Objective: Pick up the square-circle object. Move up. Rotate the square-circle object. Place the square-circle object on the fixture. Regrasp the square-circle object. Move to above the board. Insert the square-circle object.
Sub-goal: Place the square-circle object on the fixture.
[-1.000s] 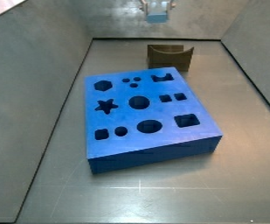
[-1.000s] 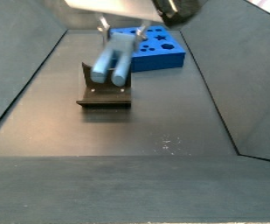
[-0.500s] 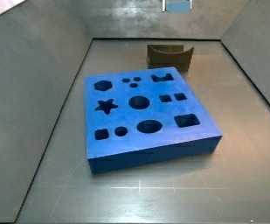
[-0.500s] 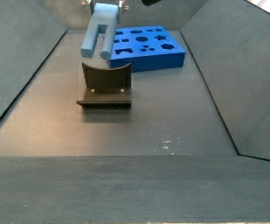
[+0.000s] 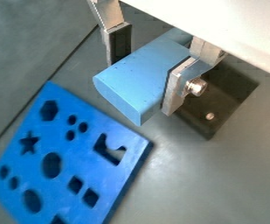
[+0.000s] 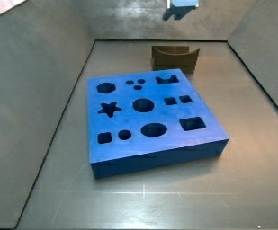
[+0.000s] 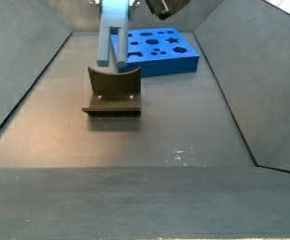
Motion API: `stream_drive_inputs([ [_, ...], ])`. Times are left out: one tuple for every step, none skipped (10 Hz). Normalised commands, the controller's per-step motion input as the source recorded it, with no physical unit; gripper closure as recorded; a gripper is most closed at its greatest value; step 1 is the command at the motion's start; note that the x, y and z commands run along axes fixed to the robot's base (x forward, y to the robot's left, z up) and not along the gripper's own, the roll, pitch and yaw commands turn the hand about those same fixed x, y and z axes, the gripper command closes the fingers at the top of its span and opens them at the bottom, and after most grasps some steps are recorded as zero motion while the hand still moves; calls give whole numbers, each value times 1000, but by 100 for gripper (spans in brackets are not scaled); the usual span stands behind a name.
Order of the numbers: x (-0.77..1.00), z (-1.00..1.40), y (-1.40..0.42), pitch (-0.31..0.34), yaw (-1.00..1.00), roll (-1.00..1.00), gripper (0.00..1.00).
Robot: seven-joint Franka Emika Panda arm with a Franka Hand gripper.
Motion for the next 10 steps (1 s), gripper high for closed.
stream_drive_inputs([
  [72, -16, 35, 241, -44, -1000, 100],
  [67, -12, 37, 249, -104, -1000, 100],
  [67, -14, 39, 255, -140, -1000, 100],
  [74, -16, 40, 191, -199, -732, 100],
  [75, -19, 39, 159, -214, -613, 100],
  [76, -17, 39, 96, -222, -378, 100],
  [68, -3, 28, 46, -217, -256, 100],
  [85, -1000, 124, -35, -216, -211, 100],
  [88, -1000, 125, -51, -202, -197, 100],
  [115, -1000, 114, -84, -149, -177, 100],
])
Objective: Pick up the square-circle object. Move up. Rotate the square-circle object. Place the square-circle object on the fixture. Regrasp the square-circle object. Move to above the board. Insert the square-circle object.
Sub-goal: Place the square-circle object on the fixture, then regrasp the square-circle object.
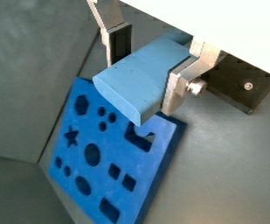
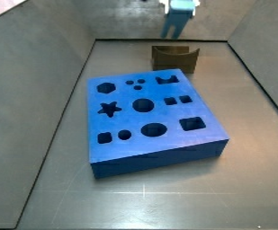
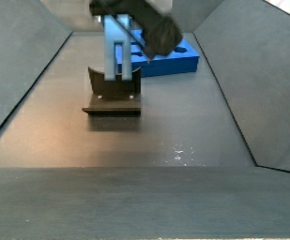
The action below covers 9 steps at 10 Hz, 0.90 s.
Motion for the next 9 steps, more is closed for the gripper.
stream_drive_inputs([
  [117, -1000, 105, -104, -111, -153, 100],
  [115, -1000, 100, -128, -74, -132, 100],
  [106, -881, 79, -147, -44, -114, 100],
  [79, -635, 48, -147, -3, -99, 100],
  [67, -452, 35, -136, 21, -85, 100],
  [61, -215, 21, -107, 50, -75, 100],
  [0, 0, 0, 0, 0, 0, 0],
  [0, 1000, 0, -38, -26, 1, 0],
  [0, 1000, 1, -38, -25, 2, 0],
])
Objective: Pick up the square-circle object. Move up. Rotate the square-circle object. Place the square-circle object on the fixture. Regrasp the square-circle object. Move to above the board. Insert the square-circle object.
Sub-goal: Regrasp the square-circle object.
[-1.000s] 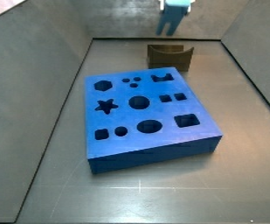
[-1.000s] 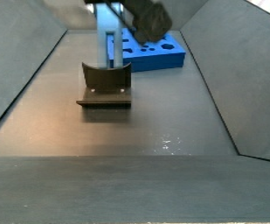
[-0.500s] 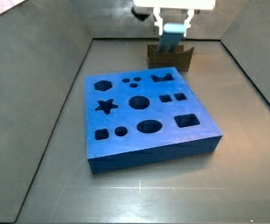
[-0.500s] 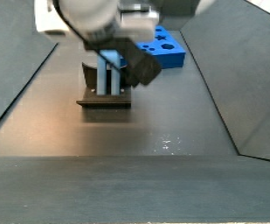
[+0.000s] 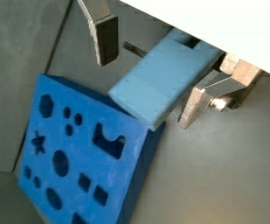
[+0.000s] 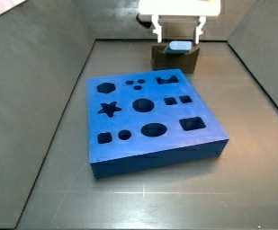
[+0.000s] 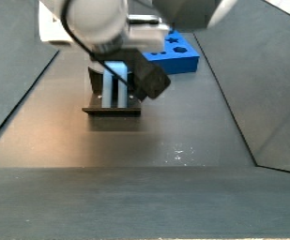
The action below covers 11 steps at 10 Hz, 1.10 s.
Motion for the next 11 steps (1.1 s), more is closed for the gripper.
stream_drive_inputs([
  [-16, 1000, 6, -33, -2, 19, 0],
  [-24, 1000, 5, -18, 16, 29, 0],
  [-29, 1000, 7, 0, 26, 30, 0],
  [-34, 946, 11, 12, 28, 29, 0],
  [-30, 694, 13, 36, 28, 29, 0],
  [-26, 502, 13, 54, 23, 30, 0],
  [-24, 245, 13, 73, 10, 35, 0],
  [-1000, 0, 0, 12, -50, 12, 0],
  [-1000, -43, 1, -21, -77, -5, 0],
  [-1000, -21, 1, -46, -79, 3, 0],
  [-1000, -19, 2, -64, -66, 7, 0],
])
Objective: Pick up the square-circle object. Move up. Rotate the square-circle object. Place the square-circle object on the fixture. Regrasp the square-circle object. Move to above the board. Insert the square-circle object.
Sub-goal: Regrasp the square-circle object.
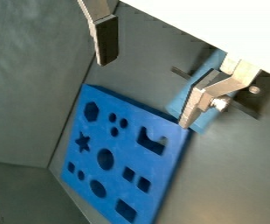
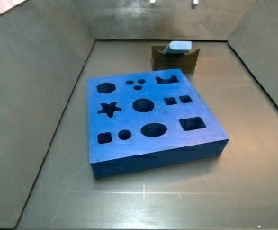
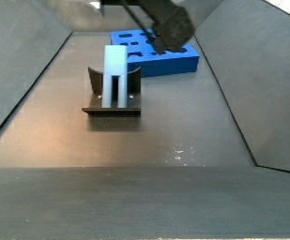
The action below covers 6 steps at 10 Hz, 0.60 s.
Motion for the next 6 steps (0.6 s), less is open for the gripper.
stream_drive_inputs([
  [-1000, -17, 3, -75, -57, 10, 0],
  [-1000, -5, 1, -106, -26, 19, 0],
  [-1000, 2, 2, -118, -16, 23, 0],
  [-849, 5, -1, -135, 8, 31, 0],
  [-699, 5, -4, -145, 25, 35, 0],
  [-498, 3, -10, -155, 46, 41, 0],
])
